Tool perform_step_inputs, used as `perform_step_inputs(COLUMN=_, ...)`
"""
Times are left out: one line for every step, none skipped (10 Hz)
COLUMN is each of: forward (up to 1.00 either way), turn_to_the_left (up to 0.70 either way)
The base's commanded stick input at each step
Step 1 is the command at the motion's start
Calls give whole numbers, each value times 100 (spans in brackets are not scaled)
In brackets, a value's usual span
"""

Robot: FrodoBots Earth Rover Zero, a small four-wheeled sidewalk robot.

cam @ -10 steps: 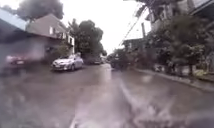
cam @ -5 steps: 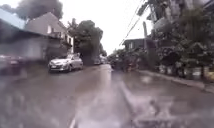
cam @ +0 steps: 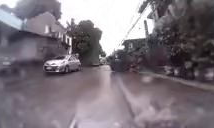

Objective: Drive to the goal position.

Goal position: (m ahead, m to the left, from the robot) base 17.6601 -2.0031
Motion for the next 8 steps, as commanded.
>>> perform_step_inputs(forward=100, turn_to_the_left=0)
perform_step_inputs(forward=100, turn_to_the_left=0)
perform_step_inputs(forward=100, turn_to_the_left=0)
perform_step_inputs(forward=100, turn_to_the_left=0)
perform_step_inputs(forward=100, turn_to_the_left=0)
perform_step_inputs(forward=100, turn_to_the_left=0)
perform_step_inputs(forward=100, turn_to_the_left=0)
perform_step_inputs(forward=100, turn_to_the_left=0)
